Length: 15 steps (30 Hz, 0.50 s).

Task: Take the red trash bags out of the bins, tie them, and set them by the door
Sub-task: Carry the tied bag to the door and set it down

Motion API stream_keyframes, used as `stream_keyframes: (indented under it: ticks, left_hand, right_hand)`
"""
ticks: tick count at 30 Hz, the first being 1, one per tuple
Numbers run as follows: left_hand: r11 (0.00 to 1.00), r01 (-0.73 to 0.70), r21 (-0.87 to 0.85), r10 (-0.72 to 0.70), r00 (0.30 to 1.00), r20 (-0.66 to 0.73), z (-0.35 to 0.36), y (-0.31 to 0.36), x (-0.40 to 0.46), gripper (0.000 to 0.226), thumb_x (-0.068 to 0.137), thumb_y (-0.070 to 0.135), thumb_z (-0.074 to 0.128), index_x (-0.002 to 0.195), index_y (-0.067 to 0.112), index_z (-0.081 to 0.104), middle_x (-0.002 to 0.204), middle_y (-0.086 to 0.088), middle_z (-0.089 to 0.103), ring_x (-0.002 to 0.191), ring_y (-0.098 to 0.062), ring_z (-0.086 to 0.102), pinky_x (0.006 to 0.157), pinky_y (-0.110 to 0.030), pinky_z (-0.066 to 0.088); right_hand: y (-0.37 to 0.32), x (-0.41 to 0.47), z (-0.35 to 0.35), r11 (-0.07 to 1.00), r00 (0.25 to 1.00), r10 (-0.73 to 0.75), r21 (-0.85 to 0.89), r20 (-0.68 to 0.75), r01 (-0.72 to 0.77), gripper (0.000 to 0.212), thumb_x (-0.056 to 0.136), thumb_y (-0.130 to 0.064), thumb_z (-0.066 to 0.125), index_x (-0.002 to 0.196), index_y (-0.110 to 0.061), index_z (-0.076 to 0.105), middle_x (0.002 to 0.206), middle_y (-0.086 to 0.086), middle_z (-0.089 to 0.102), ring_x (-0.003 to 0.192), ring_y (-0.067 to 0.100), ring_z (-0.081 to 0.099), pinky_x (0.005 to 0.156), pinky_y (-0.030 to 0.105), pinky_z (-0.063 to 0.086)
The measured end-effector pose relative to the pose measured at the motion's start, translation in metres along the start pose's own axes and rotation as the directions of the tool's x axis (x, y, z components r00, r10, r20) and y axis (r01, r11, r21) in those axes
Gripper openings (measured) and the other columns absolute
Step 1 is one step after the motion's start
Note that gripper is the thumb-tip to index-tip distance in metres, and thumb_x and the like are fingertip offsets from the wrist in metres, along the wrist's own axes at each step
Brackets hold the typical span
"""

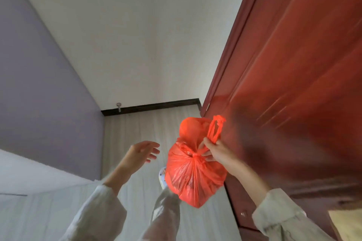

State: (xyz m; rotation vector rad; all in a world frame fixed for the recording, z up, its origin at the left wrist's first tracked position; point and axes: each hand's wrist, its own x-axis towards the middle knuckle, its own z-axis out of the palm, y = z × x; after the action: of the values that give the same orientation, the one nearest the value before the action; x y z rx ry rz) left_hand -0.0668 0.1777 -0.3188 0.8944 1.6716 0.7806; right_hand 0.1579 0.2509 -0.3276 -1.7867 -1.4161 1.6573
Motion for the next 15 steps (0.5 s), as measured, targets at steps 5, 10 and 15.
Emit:
stream_keyframes:
  ticks: [5, 10, 15]
  left_hand:
    - [0.999, 0.026, -0.023, -0.026, 1.0, 0.003, -0.009, 0.047, 0.141, 0.024, 0.095, 0.009, 0.039, 0.094, 0.011, 0.063, 0.082, -0.004, 0.064, 0.07, -0.015, 0.059, 0.063, -0.023, 0.044]
    - [0.995, 0.095, -0.016, -0.095, 0.995, 0.032, -0.014, 0.083, 0.242, 0.023, 0.095, 0.01, 0.039, 0.096, 0.01, 0.062, 0.08, -0.002, 0.064, 0.069, -0.014, 0.058, 0.063, -0.024, 0.043]
    - [0.986, 0.164, 0.029, -0.165, 0.985, 0.046, -0.01, 0.087, 0.345, 0.025, 0.096, 0.01, 0.038, 0.102, 0.006, 0.062, 0.084, -0.005, 0.063, 0.069, -0.015, 0.057, 0.063, -0.024, 0.042]
  right_hand:
    - [-0.048, 0.119, -0.021, 0.994, 0.994, 0.101, 0.05, -0.04, -0.099, 0.038, 0.097, -0.025, 0.041, 0.064, -0.017, 0.057, 0.077, 0.007, 0.058, 0.077, 0.021, 0.059, 0.061, 0.026, 0.049]
    - [-0.088, 0.215, -0.037, 0.968, 0.979, 0.202, 0.154, -0.016, -0.197, 0.033, 0.097, -0.019, 0.04, 0.067, -0.013, 0.052, 0.075, 0.006, 0.057, 0.068, 0.016, 0.059, 0.053, 0.024, 0.051]
    - [-0.092, 0.335, -0.049, 0.936, 0.957, 0.286, 0.226, -0.04, -0.27, 0.034, 0.099, -0.019, 0.037, 0.069, -0.011, 0.051, 0.093, 0.016, 0.056, 0.093, 0.027, 0.054, 0.06, 0.027, 0.045]
